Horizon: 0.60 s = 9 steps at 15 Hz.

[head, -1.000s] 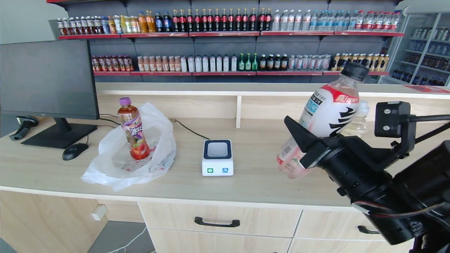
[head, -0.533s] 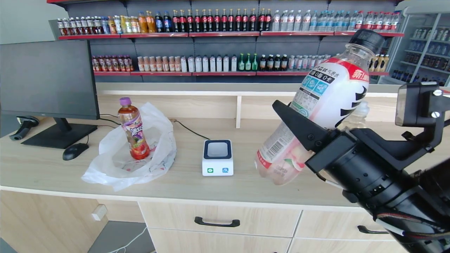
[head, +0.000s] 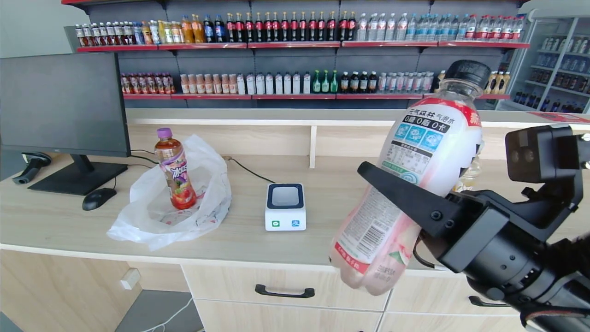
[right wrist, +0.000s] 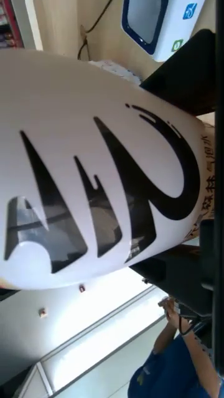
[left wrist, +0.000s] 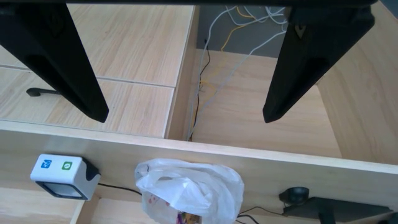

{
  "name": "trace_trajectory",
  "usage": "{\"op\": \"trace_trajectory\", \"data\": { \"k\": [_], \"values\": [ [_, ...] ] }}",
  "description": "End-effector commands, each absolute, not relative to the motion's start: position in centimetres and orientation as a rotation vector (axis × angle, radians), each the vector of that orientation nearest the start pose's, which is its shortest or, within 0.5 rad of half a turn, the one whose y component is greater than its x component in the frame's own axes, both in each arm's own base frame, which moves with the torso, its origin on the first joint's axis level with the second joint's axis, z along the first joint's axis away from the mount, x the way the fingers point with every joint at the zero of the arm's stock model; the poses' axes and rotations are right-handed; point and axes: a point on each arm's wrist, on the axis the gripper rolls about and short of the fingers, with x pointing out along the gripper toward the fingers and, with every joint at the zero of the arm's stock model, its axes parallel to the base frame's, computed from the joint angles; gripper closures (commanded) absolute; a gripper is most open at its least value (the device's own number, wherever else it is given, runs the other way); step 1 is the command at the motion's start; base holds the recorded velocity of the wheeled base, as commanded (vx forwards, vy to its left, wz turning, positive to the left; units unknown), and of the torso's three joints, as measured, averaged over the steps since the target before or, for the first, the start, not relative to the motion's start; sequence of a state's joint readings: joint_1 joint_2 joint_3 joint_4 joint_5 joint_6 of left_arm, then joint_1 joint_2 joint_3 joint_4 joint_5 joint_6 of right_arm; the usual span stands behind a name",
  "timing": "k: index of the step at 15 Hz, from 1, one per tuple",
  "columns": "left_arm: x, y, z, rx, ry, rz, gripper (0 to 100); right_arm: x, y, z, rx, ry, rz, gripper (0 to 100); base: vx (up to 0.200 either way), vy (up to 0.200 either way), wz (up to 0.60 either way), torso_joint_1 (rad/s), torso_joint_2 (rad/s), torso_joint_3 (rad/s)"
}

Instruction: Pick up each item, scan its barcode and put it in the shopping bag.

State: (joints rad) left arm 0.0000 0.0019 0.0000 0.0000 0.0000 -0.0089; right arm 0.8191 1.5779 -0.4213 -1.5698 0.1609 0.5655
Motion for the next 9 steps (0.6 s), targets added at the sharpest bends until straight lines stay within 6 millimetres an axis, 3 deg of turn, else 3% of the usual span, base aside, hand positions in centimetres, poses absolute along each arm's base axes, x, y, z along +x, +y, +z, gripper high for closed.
{"op": "trace_trajectory", "data": {
  "k": [1,9],
  "values": [
    [-2.27,0.0,7.57,-0.009,0.0,0.0,0,15.27,16.88,22.0,0.664,-0.141,1.121,100,0.0,0.0,0.0,0.0,0.0,0.0],
    [-2.27,0.0,7.55,-0.009,0.002,0.0,0,15.6,16.0,22.7,0.77,-0.112,1.128,100,0.0,0.0,0.0,0.0,0.0,0.0]
  ]
}}
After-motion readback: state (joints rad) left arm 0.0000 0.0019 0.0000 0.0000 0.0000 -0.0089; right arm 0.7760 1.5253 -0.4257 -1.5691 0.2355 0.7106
